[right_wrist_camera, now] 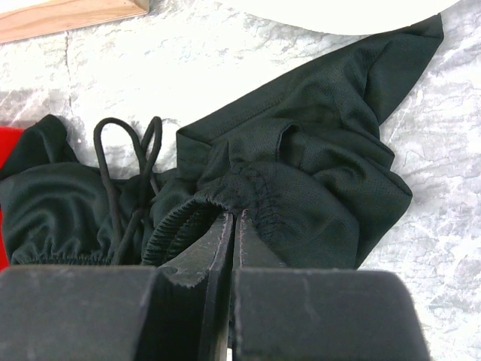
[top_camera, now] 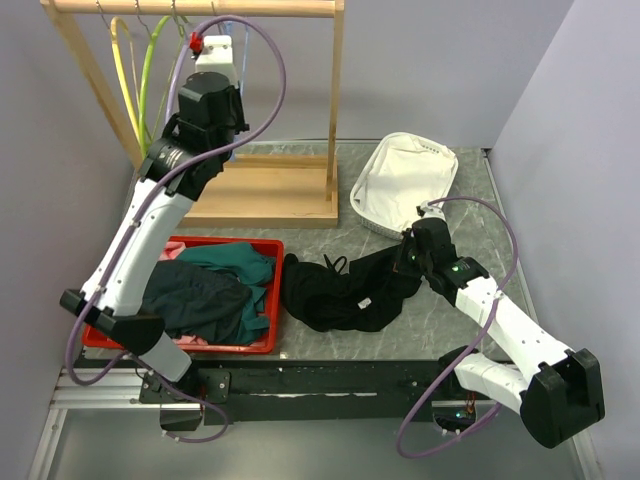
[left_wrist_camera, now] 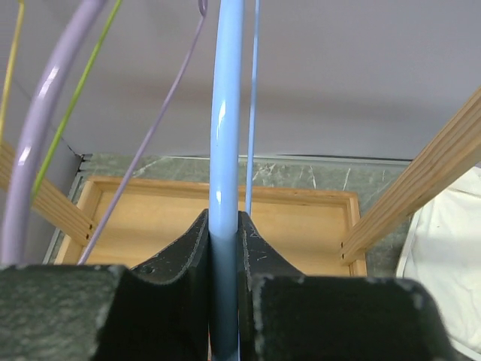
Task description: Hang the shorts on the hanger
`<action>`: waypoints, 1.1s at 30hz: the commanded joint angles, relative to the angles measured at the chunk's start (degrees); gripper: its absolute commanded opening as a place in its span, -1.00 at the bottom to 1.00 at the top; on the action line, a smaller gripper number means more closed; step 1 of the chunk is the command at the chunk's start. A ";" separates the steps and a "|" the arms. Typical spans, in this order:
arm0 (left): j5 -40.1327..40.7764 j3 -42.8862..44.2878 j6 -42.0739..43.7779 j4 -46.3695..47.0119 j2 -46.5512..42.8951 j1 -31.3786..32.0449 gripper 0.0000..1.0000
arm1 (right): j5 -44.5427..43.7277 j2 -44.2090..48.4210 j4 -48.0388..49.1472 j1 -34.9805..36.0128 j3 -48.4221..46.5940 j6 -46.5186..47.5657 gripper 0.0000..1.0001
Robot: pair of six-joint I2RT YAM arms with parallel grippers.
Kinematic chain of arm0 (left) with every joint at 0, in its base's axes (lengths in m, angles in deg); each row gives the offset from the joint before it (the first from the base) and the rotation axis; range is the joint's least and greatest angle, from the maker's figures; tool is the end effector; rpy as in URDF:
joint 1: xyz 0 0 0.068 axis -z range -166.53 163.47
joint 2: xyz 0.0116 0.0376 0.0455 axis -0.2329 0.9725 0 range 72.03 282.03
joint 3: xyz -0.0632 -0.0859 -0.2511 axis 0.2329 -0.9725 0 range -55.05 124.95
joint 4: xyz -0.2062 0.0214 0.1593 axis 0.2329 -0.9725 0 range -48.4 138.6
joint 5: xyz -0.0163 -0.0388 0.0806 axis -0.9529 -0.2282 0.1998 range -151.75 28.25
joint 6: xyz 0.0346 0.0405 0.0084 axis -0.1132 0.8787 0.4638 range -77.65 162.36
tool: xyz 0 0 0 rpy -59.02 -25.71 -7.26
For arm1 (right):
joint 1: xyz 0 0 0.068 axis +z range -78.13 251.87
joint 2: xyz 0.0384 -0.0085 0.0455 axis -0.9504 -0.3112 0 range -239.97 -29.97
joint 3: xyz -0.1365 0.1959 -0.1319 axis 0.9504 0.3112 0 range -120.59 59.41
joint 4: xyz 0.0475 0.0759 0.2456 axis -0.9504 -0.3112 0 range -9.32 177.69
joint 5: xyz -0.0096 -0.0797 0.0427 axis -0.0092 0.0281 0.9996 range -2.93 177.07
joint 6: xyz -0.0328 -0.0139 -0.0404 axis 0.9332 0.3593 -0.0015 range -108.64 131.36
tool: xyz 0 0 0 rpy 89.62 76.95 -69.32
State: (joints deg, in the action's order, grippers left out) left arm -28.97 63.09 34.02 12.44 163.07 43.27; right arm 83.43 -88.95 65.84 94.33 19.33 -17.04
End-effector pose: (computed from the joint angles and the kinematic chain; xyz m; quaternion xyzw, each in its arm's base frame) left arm 0.2857 -0.1415 0.5260 -0.0440 0.7512 -0.0005 0.6586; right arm 0.2025 0.0812 0.2457 0.0603 0.9067 0.1527 0.3886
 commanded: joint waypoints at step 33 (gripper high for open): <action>-38.90 -45.27 -3.35 -5.06 -46.73 -0.09 -0.98 | -5.67 0.36 0.05 0.83 -2.90 -0.25 -1.00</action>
State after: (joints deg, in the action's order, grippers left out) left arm -54.94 22.77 31.96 8.46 121.54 43.27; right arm 80.59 -88.23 65.64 94.61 19.27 -17.13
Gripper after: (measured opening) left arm 0.171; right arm 0.015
